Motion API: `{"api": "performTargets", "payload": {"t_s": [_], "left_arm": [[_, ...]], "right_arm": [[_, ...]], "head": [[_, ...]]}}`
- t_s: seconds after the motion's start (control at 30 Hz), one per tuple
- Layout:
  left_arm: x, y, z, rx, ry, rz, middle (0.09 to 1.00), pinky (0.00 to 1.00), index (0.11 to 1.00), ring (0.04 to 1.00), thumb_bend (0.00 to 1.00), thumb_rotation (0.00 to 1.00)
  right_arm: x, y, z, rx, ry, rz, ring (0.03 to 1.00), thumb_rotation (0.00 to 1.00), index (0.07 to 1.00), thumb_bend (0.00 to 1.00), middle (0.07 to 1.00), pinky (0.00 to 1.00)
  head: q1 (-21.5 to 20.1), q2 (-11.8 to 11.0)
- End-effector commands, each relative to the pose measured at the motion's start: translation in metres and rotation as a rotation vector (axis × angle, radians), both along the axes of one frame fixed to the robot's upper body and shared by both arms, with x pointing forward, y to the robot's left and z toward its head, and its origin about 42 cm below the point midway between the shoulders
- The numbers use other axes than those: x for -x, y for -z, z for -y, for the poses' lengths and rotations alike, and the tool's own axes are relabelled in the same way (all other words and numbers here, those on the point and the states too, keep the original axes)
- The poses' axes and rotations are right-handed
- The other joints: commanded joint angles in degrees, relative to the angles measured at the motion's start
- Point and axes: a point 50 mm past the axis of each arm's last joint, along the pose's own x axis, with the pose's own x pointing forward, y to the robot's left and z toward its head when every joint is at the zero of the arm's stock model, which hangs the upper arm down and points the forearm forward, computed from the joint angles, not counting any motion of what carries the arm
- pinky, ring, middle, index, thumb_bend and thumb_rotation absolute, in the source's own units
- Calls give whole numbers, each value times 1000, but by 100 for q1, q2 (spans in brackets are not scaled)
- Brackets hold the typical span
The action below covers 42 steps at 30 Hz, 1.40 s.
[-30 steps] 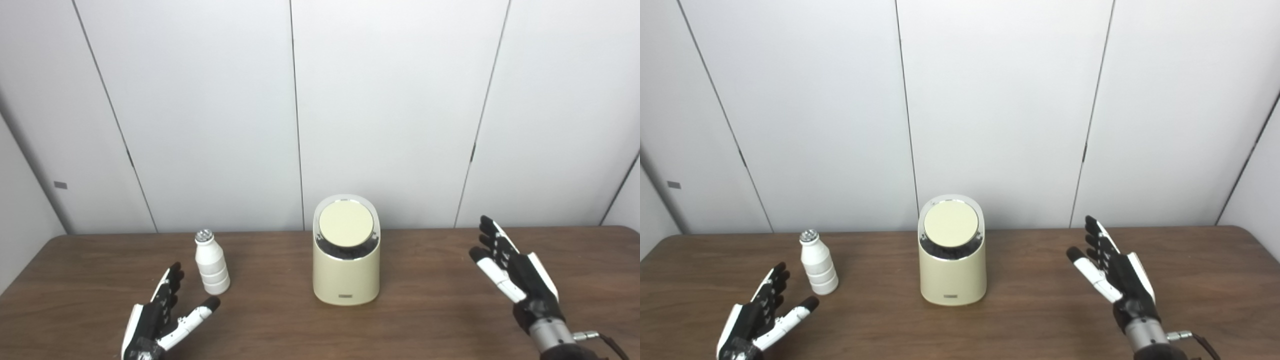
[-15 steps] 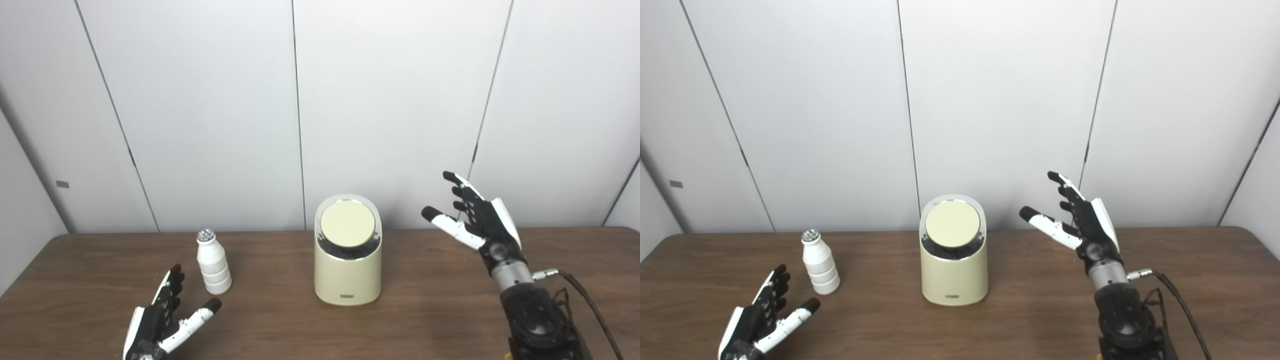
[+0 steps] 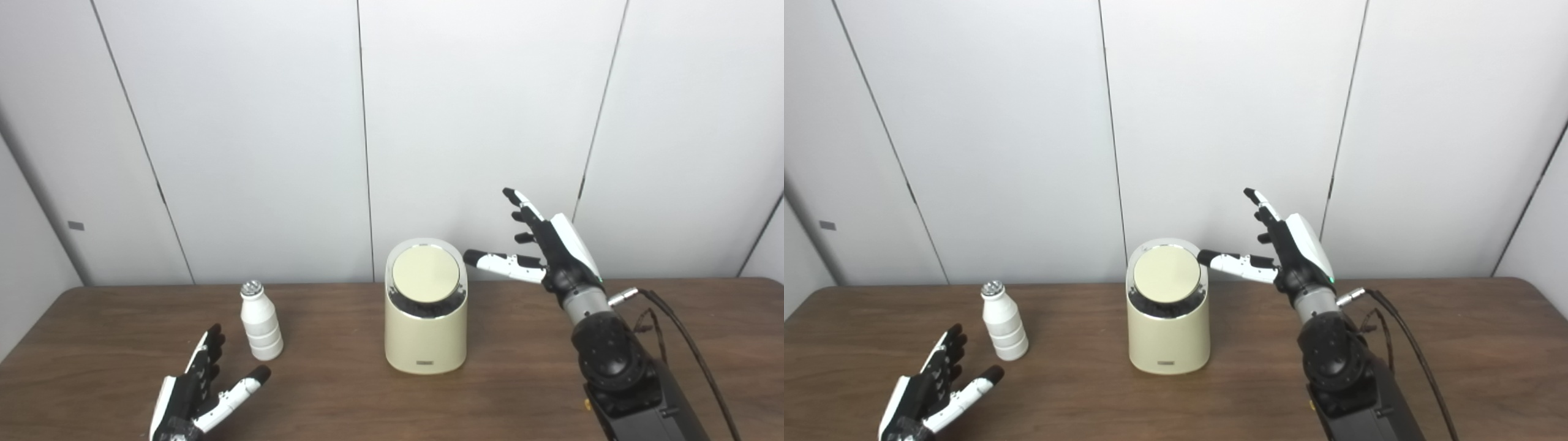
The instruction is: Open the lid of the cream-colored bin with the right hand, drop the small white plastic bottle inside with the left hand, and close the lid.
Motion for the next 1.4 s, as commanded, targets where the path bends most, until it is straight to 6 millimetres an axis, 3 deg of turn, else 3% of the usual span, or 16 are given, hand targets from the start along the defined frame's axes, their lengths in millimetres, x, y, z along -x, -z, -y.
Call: {"api": "performTargets", "payload": {"t_s": [0.0,0.37,0.7,1.37], "left_arm": [[-2,-18,-1,-36,7,84,969,980,996,982,924,393],[-3,-18,-1,-40,8,77,968,993,993,984,912,398],[0,-17,1,-54,0,74,957,979,982,973,921,407],[3,-13,3,-28,-7,66,953,962,978,970,923,387]], "right_arm": [[-3,-27,-11,65,-23,108,974,541,994,990,994,865],[-10,-17,-37,242,-17,132,1000,508,991,994,1000,993],[-10,-10,-52,334,12,147,1000,496,996,998,1000,1000],[-23,-11,-58,343,26,128,1000,687,993,963,1000,1000]], "head": [[0,6],[20,-5],[32,18],[32,24]]}}
